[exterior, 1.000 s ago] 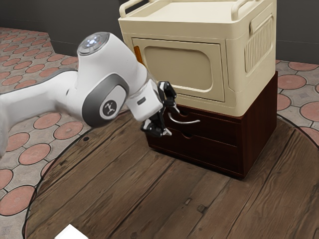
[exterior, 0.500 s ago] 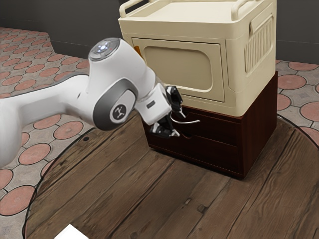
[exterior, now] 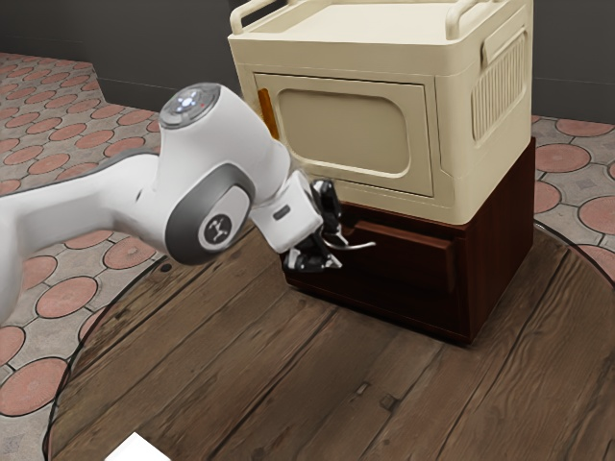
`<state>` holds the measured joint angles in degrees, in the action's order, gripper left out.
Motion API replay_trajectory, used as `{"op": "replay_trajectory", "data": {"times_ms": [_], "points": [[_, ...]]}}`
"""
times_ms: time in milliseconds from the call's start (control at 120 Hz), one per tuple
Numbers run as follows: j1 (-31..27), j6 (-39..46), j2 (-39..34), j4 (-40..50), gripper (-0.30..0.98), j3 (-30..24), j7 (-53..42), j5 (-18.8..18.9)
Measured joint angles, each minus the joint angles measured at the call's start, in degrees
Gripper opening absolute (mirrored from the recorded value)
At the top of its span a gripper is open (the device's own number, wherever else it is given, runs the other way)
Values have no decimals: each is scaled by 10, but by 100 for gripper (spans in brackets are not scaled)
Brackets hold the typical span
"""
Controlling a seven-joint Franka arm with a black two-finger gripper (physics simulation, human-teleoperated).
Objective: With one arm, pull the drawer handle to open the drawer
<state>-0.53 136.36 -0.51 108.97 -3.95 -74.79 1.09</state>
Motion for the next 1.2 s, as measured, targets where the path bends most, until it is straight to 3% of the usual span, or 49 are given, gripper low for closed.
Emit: {"op": "replay_trajectory", "data": {"times_ms": [1200], "points": [[-8,11,-246,251,11,-19,33,-1]]}}
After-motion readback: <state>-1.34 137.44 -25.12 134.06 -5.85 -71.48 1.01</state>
